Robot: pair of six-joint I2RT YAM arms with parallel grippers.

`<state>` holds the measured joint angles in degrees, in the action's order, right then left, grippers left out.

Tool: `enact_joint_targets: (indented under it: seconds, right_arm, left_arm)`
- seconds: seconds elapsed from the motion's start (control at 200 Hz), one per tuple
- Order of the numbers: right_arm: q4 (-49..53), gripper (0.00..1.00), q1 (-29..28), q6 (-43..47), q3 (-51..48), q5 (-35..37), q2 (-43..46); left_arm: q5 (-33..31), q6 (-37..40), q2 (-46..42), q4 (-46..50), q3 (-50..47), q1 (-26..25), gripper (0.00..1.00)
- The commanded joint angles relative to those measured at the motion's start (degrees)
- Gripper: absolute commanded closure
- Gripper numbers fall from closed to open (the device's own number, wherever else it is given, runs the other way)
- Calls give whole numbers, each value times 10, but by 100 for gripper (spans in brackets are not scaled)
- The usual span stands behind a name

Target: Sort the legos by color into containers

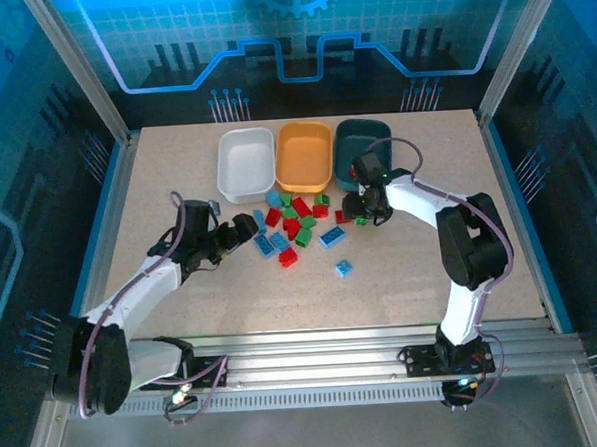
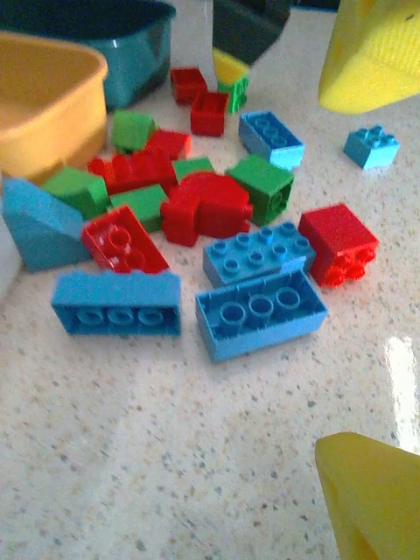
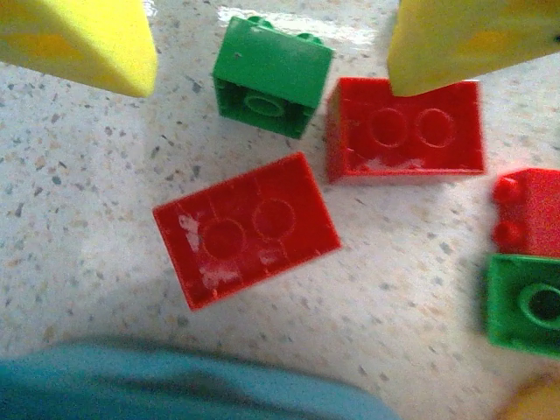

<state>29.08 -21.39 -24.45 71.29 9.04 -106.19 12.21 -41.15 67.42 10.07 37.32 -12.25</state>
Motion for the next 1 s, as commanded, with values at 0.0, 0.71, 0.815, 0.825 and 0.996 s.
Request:
enact_joint_targets:
  seconds: [0.0,0.71,0.815,0.825,0.996]
  right_arm:
    - [5,36,-10,-21,-10,19,-9]
    - [26,65,-7,-34,-38,45,64]
    - [46,66,-12,-29,-20,50,99]
    - [47,66,-13,-29,-18,50,101]
    - [63,65,-43,-19,64,39,92]
  left_arm:
    - [3,-9,-19,-4,-1,3,5]
    - [-15,7,-79,78,38,3,3]
    - [-21,6,-73,71,45,5,3]
    - [-21,6,-71,69,46,5,3]
    - [-20,-8,-14,33,61,15,1]
